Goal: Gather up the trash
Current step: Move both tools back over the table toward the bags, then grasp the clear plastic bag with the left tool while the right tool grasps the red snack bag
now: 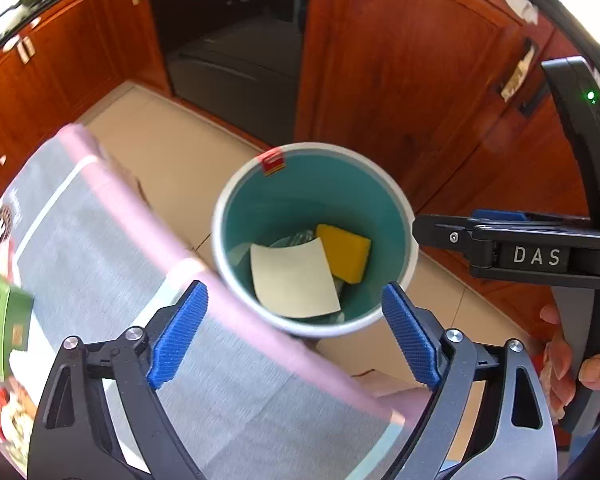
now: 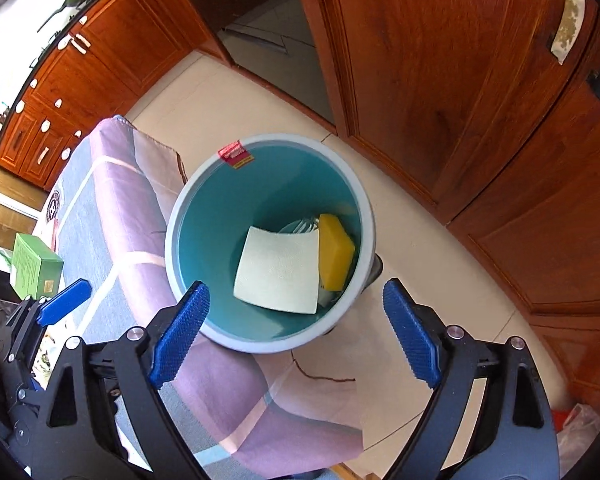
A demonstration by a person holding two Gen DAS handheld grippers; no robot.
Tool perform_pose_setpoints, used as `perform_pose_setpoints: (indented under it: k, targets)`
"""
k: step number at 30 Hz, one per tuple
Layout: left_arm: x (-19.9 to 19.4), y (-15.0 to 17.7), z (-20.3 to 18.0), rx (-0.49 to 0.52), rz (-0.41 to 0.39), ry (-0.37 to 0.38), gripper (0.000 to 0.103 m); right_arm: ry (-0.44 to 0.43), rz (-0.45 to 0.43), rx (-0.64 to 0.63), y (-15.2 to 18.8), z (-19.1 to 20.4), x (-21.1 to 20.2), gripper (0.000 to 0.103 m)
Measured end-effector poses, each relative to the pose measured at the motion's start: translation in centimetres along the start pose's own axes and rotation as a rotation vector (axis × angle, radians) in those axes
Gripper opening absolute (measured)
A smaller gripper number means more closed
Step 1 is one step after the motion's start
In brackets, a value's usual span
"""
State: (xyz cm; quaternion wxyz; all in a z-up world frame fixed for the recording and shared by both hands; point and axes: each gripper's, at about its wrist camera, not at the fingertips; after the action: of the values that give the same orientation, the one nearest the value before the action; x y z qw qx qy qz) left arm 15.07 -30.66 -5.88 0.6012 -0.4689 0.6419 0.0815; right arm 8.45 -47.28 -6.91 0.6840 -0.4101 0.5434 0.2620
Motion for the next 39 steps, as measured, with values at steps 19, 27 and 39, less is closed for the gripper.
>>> perform_pose_setpoints:
  k: [19, 27, 39]
  targets:
    - [-14.8, 16.8, 8.4, -0.265, -0.124, -0.090, 0.098, -0.094, 0.032, -0.287, 11.1, 14.0, -5.0, 0.087]
    - [-20.8, 26.9, 13.5, -0.379, -0.167, -0.160, 0.098, -0.127, 0.054, -0.489, 18.6, 22.0, -7.1, 0.087]
    - [-23.1, 35.2, 16.5, -0.420, -0.166, -0.152, 0.098, -0.109, 0.091, -0.702, 26.6, 31.2, -7.9, 0.087]
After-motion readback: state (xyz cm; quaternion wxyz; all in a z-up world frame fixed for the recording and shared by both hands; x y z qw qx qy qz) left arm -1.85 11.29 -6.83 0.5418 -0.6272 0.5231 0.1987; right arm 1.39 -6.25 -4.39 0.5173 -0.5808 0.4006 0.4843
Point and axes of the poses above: each gripper's, at about its wrist camera, not at the fingertips, and x roughly the way its jaws point, z to its left, y to its underside, and after that the axes turned 12 degrees about y, right-handed
